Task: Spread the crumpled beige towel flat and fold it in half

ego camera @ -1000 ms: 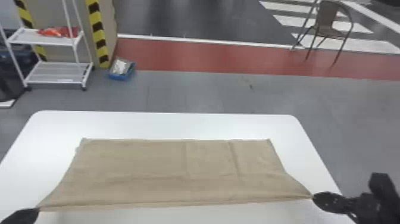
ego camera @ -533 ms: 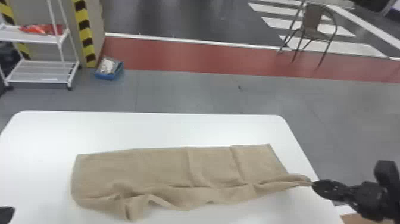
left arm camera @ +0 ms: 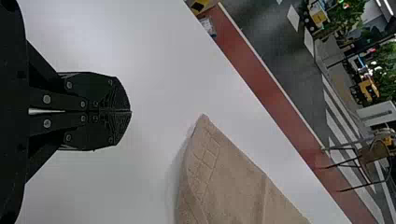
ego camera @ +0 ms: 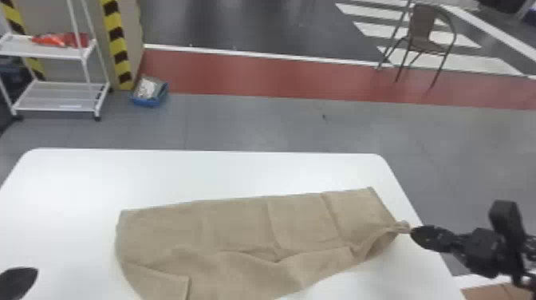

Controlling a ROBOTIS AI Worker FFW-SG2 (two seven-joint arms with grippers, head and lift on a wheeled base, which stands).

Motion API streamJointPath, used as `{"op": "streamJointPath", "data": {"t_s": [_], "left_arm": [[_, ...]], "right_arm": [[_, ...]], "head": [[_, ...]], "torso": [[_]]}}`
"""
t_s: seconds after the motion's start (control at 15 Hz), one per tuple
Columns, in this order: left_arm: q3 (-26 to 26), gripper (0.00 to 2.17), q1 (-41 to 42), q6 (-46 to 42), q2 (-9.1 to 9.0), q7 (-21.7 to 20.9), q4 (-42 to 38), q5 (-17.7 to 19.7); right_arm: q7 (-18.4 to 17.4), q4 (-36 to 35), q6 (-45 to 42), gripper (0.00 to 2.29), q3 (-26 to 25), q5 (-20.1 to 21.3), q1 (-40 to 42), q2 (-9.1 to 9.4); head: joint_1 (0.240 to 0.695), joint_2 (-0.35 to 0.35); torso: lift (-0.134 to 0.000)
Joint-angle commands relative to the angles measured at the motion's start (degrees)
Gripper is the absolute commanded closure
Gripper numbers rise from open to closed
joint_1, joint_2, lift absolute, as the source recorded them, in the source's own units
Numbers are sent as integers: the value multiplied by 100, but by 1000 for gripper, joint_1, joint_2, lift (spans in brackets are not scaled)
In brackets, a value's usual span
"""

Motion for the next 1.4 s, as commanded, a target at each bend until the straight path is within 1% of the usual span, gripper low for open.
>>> {"op": "streamJointPath", "data": {"t_s": [0.0, 0.07, 0.13, 0.2, 0.27, 0.33, 0.47, 0.6, 0.67, 0.8, 0.87, 0.93, 1.07, 1.13, 1.2, 1.33], "left_arm": [[-18, 1011, 220, 0, -19, -55, 1, 409], [-62, 842, 317, 0, -54, -99, -17, 550], [-132, 620, 396, -18, -89, -82, -78, 576], [-238, 488, 484, -18, -107, -20, -184, 638], [-352, 488, 554, -18, -142, -3, -307, 805], [-492, 488, 642, 0, -169, 138, -430, 857], [-1073, 488, 765, 158, -160, 797, -614, 743], [-1521, 488, 774, 668, -142, 1386, -825, 743], [-1741, 491, 792, 966, -142, 1615, -984, 752], [-2206, 515, 800, 1283, -151, 1966, -1203, 699], [-2391, 518, 721, 1441, -177, 2089, -1247, 611], [-2558, 518, 572, 1793, -195, 2221, -1300, 603], [-2716, 707, 343, 1898, -353, 2247, -1230, 585], [-2760, 707, 264, 1898, -406, 2256, -1177, 585], [-2830, 707, 185, 1898, -423, 2335, -1107, 603], [-3033, 707, -17, 1898, -441, 2397, -957, 576]], "right_arm": [[-113, 134, -175, 1355, 16, 65, 75, -15], [-157, 178, -281, 1355, 60, 74, 127, -6], [-192, 222, -404, 1355, 77, 74, 163, 3], [-245, 275, -421, 1355, 130, 74, 198, -6], [-289, 310, -474, 1355, 156, 91, 215, -6], [-306, 354, -527, 1355, 183, 135, 233, 3], [-447, 433, -614, 1355, 288, 205, 321, 3], [-535, 433, -614, 1355, 376, 302, 382, 20], [-561, 451, -614, 1355, 376, 328, 400, 46], [-588, 539, -685, 1355, 394, 337, 426, 55], [-596, 556, -685, 1355, 446, 346, 444, 55], [-649, 556, -685, 1355, 490, 390, 470, 82], [-737, 556, -755, 1355, 534, 539, 541, 134], [-825, 556, -808, 1355, 552, 601, 593, 143], [-992, 574, -825, 1355, 596, 794, 655, 134], [-1027, 600, -896, 1355, 604, 829, 708, 117]], "head": [[695, -209], [695, -223], [695, -234], [695, -243], [695, -256], [695, -266], [695, -313], [695, -348], [695, -350], [695, -350], [695, -350], [695, -350], [695, -350], [695, -350], [695, -350], [695, -350]], "torso": [[0], [0], [0], [0], [0], [0], [0], [0], [0], [0], [0], [0], [0], [0], [0], [0]]}}
